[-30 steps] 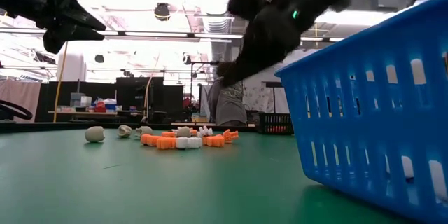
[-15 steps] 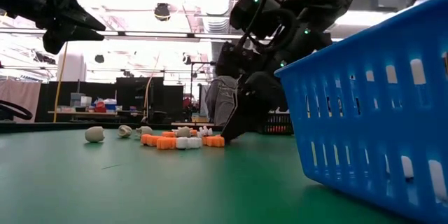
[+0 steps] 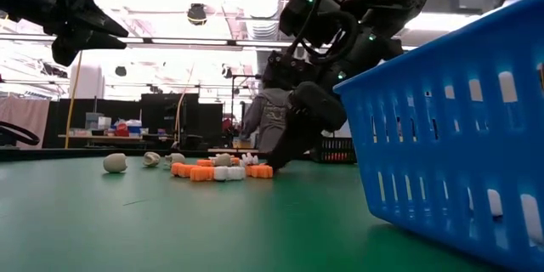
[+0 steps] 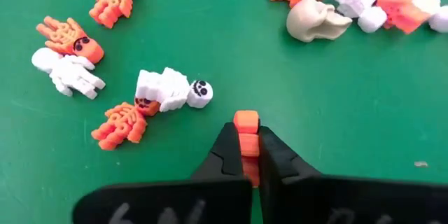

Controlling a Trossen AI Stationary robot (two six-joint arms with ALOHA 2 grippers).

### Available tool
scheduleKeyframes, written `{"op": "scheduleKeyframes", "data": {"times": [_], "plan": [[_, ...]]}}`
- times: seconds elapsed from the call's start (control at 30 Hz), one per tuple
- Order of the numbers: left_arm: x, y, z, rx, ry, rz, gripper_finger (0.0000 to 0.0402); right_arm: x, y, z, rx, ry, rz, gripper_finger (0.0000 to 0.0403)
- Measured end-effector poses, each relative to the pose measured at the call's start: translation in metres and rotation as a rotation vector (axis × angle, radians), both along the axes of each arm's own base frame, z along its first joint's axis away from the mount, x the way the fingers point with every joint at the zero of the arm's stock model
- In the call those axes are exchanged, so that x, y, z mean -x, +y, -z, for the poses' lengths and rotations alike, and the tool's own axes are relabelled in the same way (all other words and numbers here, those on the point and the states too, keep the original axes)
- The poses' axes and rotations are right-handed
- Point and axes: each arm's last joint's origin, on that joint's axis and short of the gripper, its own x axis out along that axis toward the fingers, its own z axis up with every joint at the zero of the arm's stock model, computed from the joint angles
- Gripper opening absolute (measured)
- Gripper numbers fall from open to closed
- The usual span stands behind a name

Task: Sort Halloween decoration
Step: Put the orange skeleton toy into the top black basket

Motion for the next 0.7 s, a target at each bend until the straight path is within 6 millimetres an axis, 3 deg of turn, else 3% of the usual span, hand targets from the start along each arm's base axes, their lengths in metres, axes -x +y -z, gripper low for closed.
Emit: {"op": "scheduleKeyframes", "data": {"times": [0.13, 0.33, 0.53, 0.7], "plan": [[0.0, 0.0, 0.0, 0.007, -0.004, -0.001, 0.0121, 0.006, -0.004, -0.016, 0.017, -0.02, 0.021, 0.0014], [0.0, 0.0, -0.001, 0.013, -0.013, -0.001, 0.0121, 0.023, -0.028, -0.067, 0.059, -0.102, 0.073, 0.0007], [0.0, 0.0, -0.001, 0.018, -0.016, -0.001, 0.0121, 0.059, -0.075, -0.114, 0.192, -0.141, 0.321, 0.0007], [0.0, 0.0, -0.001, 0.016, -0.017, -0.008, 0.0121, 0.086, -0.121, -0.136, 0.244, -0.18, 0.554, 0.0006]]}}
